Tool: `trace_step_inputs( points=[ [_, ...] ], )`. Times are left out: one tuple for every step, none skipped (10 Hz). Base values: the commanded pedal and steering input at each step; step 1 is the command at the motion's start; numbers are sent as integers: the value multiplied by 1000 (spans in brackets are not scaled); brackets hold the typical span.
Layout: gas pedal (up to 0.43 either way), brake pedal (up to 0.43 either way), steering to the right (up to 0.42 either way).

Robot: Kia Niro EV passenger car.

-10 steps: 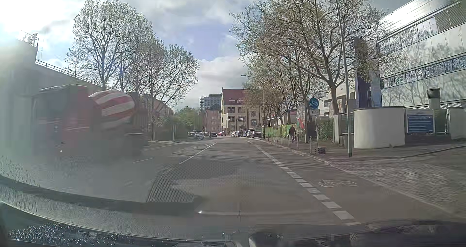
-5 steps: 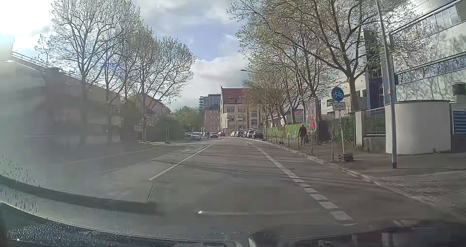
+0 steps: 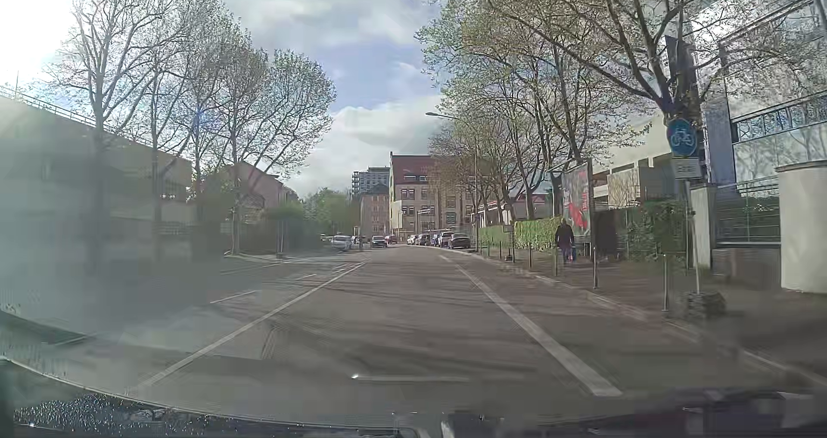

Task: Follow the waypoints while adhering to traffic rules and regulations

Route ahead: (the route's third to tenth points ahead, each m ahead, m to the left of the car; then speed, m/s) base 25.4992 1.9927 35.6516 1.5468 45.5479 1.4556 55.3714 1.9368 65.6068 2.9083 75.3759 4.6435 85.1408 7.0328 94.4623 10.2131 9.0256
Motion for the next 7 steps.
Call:
trace_step_inputs(
  points=[
    [157,0,3],
    [157,0,3],
    [157,0,3],
    [150,0,3],
    [150,0,2],
    [138,0,1],
    [138,0,-1]
  ],
)
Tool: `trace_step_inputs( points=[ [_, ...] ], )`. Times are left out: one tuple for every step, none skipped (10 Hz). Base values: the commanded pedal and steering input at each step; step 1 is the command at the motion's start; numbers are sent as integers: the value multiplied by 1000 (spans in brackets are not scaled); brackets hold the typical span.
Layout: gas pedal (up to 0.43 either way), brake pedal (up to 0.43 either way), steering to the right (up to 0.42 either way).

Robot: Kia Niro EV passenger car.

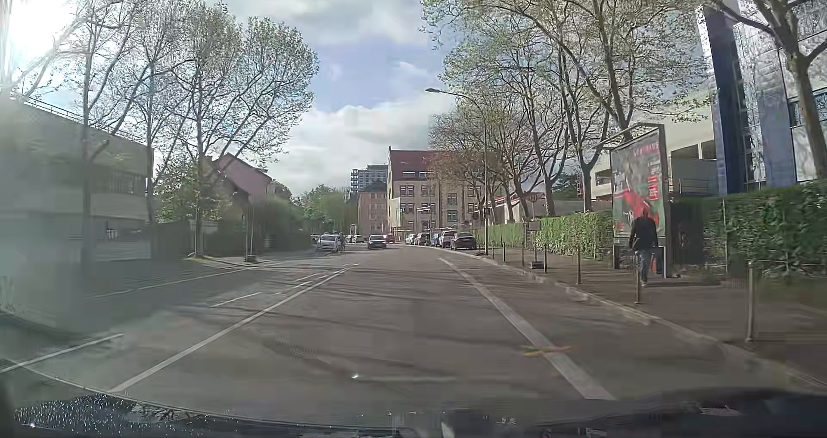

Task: Follow the waypoints while adhering to traffic rules and regulations

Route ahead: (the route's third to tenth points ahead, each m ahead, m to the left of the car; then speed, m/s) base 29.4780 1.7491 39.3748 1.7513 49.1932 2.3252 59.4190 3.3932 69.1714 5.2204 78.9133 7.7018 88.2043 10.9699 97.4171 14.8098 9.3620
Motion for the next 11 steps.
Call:
trace_step_inputs(
  points=[
    [138,0,-3],
    [138,0,-3],
    [138,0,-3],
    [138,0,-3],
    [130,0,-5],
    [130,0,-6],
    [130,0,-6],
    [118,0,-6],
    [118,0,-7],
    [118,0,-8],
    [118,0,-8]
  ],
)
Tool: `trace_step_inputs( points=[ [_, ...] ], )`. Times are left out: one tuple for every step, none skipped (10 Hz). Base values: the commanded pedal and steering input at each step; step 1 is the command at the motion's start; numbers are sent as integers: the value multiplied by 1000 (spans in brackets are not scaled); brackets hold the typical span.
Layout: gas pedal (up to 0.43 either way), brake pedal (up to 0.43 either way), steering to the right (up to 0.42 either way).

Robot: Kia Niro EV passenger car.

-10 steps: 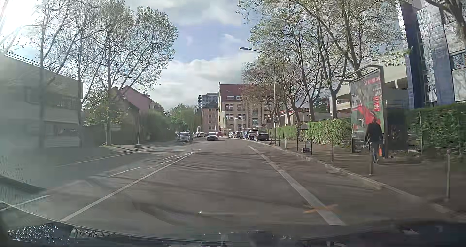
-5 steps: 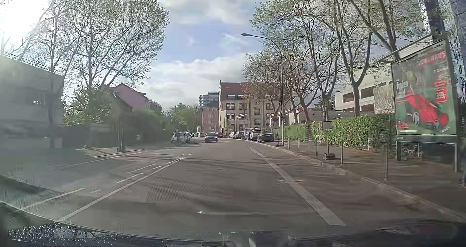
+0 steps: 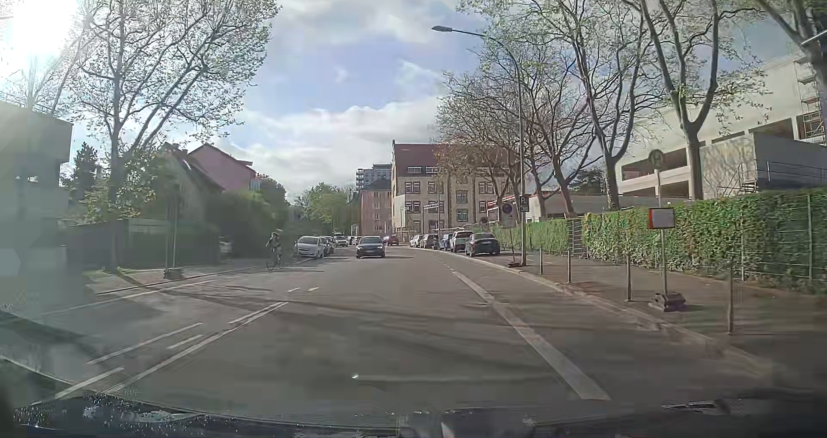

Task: Follow the waypoints while adhering to traffic rules and regulations

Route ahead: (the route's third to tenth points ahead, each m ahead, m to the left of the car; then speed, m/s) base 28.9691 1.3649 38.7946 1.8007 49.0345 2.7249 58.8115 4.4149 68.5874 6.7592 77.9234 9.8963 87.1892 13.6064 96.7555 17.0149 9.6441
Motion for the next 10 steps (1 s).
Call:
trace_step_inputs(
  points=[
    [98,0,-8],
    [98,0,-8],
    [98,0,-8],
    [98,0,-8],
    [98,0,-9],
    [98,0,-9],
    [98,0,-9],
    [98,0,-9],
    [98,0,-9],
    [98,0,-9]
  ],
)
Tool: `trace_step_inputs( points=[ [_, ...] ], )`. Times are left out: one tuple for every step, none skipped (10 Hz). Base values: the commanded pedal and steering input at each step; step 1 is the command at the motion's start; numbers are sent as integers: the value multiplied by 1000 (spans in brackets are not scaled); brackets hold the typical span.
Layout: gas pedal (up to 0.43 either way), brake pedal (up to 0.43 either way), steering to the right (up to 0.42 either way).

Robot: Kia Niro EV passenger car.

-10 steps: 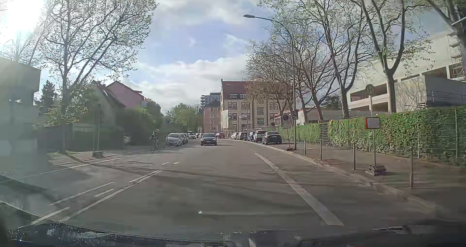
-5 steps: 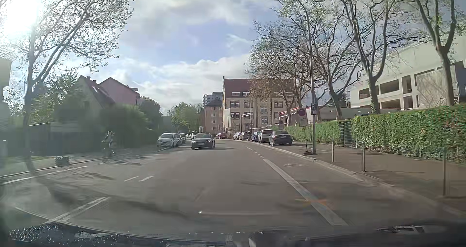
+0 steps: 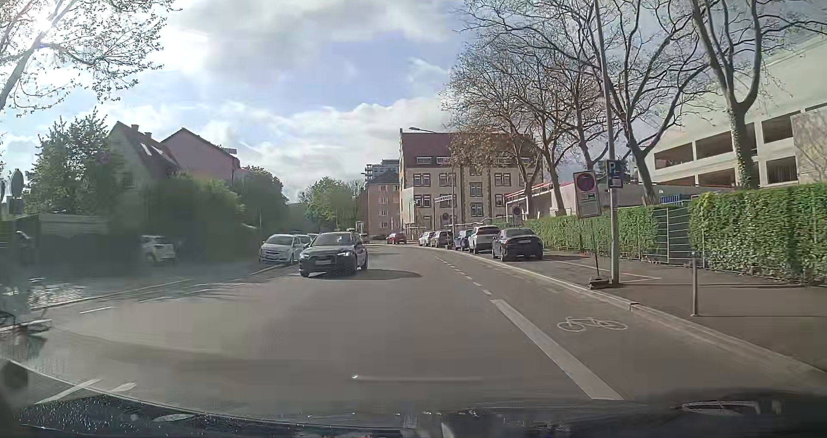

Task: Follow the waypoints while adhering to traffic rules and regulations

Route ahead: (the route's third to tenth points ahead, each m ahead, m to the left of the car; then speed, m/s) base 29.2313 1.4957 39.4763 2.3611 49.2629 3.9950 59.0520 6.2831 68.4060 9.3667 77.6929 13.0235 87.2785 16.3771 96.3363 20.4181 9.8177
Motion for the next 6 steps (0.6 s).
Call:
trace_step_inputs(
  points=[
    [98,0,-9],
    [98,0,-9],
    [98,0,-11],
    [98,0,-11],
    [98,0,-11],
    [98,0,-11]
  ],
)
